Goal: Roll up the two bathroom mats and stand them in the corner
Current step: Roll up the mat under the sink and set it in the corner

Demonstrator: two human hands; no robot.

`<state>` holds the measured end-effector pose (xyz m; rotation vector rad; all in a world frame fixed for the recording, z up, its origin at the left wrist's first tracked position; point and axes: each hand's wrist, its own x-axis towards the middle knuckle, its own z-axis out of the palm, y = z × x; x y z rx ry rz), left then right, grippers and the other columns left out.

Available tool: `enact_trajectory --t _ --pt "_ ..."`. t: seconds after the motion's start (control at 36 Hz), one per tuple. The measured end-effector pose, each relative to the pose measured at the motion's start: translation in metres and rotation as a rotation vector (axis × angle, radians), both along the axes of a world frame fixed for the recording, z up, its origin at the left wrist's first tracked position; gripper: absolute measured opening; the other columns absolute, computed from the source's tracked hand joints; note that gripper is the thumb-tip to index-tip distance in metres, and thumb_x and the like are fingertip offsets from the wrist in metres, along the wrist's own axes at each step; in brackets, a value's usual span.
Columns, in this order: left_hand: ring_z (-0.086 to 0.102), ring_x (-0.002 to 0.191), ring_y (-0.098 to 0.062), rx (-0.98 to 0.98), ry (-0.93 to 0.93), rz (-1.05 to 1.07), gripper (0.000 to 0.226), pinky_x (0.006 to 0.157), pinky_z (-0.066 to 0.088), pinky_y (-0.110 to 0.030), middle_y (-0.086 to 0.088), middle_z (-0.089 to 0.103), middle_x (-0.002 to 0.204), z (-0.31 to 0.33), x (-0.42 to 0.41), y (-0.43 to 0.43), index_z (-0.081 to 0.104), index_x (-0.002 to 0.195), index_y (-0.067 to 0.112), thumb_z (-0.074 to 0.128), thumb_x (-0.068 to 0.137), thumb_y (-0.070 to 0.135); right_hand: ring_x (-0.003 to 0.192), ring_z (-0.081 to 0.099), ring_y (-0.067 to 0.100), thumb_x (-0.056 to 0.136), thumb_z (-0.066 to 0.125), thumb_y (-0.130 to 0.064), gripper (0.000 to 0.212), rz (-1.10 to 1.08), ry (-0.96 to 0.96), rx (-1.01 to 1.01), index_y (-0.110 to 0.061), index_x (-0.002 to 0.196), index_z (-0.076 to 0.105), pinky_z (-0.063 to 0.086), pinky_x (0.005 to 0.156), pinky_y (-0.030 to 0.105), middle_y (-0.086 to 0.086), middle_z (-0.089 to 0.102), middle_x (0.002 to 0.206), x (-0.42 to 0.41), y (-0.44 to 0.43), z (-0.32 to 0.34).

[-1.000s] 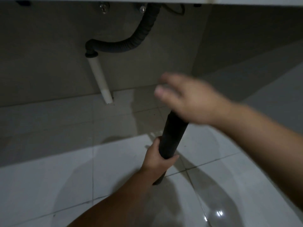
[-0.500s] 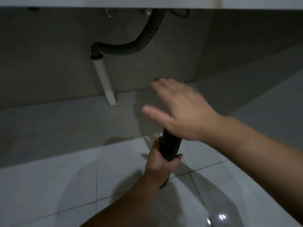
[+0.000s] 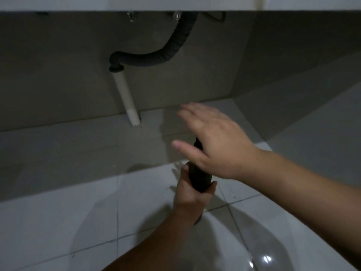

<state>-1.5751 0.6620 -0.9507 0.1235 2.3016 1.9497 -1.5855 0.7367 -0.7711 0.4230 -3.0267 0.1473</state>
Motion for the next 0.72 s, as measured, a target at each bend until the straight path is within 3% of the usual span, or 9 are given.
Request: enact_trajectory --t 0.08,0.14,0.22,0.31,0.39,0.47,0.58,0.67,0.72 --pt "0.061 0.103 -0.003 -0.041 0.051 -0.025 0.070 0.084 0.048 -0.011 0.002 0.063 0.111 0.002 0.003 0.000 0.049 0.125 0.007 0.083 0.065 0.011 0.138 0.034 0.031 0.087 0.036 -0.061 0.067 0.081 -0.124 0.074 -0.016 0.136 0.047 0.027 0.112 0.038 0.015 0.038 0.149 0.002 -0.001 -0.017" --pt "0.057 0.097 0.005 -0.021 0.047 0.006 0.062 0.079 0.045 -0.005 0.011 0.062 0.102 0.003 0.003 0.001 0.049 0.116 0.018 0.083 0.066 0.007 0.139 0.033 0.027 0.087 0.031 -0.061 0.071 0.057 -0.087 0.003 -0.016 0.140 0.043 0.024 0.114 0.036 0.012 0.039 0.149 0.001 0.002 -0.010" --pt "0.062 0.094 0.004 -0.015 0.008 -0.028 0.056 0.082 0.052 -0.021 0.013 0.067 0.101 0.001 0.002 0.003 0.051 0.107 0.036 0.083 0.063 0.022 0.135 0.039 0.027 0.090 0.035 -0.056 0.067 -0.018 0.047 -0.075 -0.012 0.140 0.041 0.029 0.110 0.034 0.012 0.044 0.145 0.004 0.008 -0.007" --pt "0.064 0.097 0.002 -0.014 -0.004 -0.026 0.055 0.084 0.054 -0.025 0.006 0.068 0.107 -0.002 0.005 0.003 0.054 0.111 0.031 0.081 0.064 0.021 0.133 0.040 0.026 0.089 0.043 -0.058 0.071 0.013 -0.125 0.028 -0.016 0.145 0.030 0.033 0.106 0.032 0.008 0.040 0.147 0.007 0.011 -0.019" --pt "0.063 0.101 -0.003 -0.007 -0.002 -0.020 0.065 0.087 0.053 -0.030 0.010 0.068 0.108 0.000 0.007 0.002 0.051 0.118 0.029 0.081 0.060 0.033 0.140 0.031 0.021 0.089 0.036 -0.062 0.074 -0.032 -0.016 -0.109 -0.019 0.148 0.024 0.026 0.111 0.031 0.004 0.031 0.154 0.003 0.017 -0.006" --pt "0.062 0.098 0.003 0.047 0.013 -0.061 0.059 0.080 0.050 -0.014 0.008 0.065 0.103 0.007 0.006 0.007 0.051 0.120 0.016 0.080 0.069 0.006 0.135 0.037 0.026 0.090 0.034 -0.062 0.068 -0.016 -0.097 -0.019 -0.020 0.144 0.033 0.033 0.109 0.036 0.008 0.035 0.151 0.003 0.015 -0.012" --pt "0.061 0.104 -0.011 -0.021 0.062 -0.050 0.054 0.085 0.051 -0.026 0.002 0.066 0.105 0.016 0.003 0.008 0.055 0.120 0.017 0.078 0.072 0.013 0.109 0.056 0.029 0.086 0.036 -0.066 0.064 -0.019 -0.253 0.035 -0.023 0.131 0.049 0.049 0.088 0.039 0.007 0.054 0.128 -0.001 0.015 -0.015" --pt "0.065 0.094 -0.005 -0.055 0.090 -0.130 0.040 0.079 0.053 -0.027 0.012 0.069 0.093 0.012 0.001 0.004 0.058 0.102 0.036 0.074 0.069 0.021 0.080 0.062 0.023 0.081 0.052 -0.062 0.048 0.010 -0.283 0.160 -0.020 0.096 0.068 0.053 0.067 0.035 0.003 0.068 0.087 0.000 0.022 0.001" --pt "0.065 0.088 -0.003 -0.086 0.127 -0.184 0.043 0.074 0.054 -0.027 0.015 0.067 0.086 0.013 0.001 0.004 0.053 0.096 0.051 0.071 0.068 0.024 0.063 0.061 0.022 0.075 0.063 -0.056 0.040 -0.012 -0.393 0.191 -0.017 0.075 0.067 0.049 0.054 0.035 0.004 0.064 0.066 0.002 0.026 0.009"
